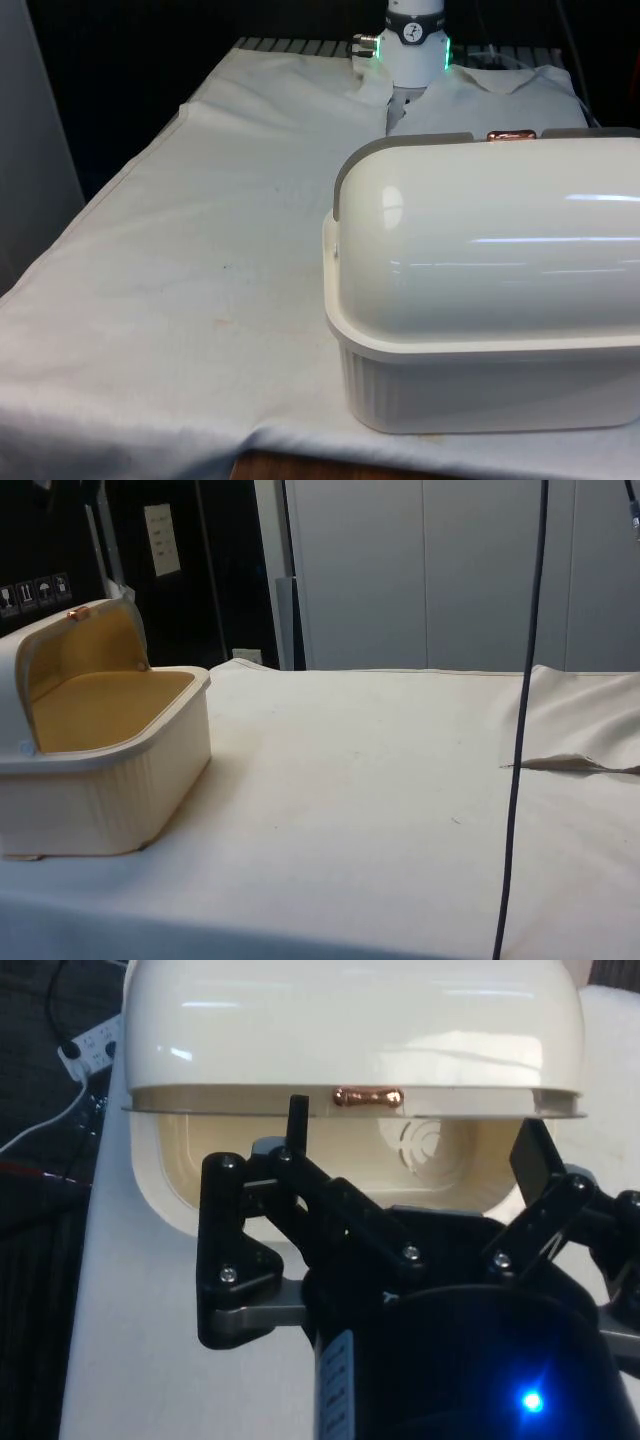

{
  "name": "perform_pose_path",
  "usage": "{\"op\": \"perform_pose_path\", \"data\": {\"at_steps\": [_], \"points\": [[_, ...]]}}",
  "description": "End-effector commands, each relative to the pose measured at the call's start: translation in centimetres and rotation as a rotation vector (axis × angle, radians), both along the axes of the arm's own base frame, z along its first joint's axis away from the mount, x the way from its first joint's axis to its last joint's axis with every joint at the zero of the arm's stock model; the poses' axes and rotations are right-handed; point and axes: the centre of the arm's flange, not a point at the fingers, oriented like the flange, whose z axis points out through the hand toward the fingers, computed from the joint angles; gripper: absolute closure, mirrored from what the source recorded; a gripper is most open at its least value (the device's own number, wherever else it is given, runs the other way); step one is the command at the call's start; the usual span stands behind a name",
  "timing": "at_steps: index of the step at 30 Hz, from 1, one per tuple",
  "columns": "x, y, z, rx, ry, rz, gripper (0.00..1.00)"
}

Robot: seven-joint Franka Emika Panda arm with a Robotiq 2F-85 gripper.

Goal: Open the lid, then close it.

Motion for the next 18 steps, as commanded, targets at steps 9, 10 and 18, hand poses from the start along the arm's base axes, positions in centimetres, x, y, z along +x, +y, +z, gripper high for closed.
{"op": "perform_pose_path", "data": {"at_steps": [9, 10, 18], "points": [[1.2, 1.2, -1.4, -0.001, -0.041, 0.012, 0.00], [1.3, 1.3, -1.6, -0.003, -0.045, 0.013, 0.00], [1.9, 1.5, -3.5, -0.027, -0.063, 0.027, 0.00]]}}
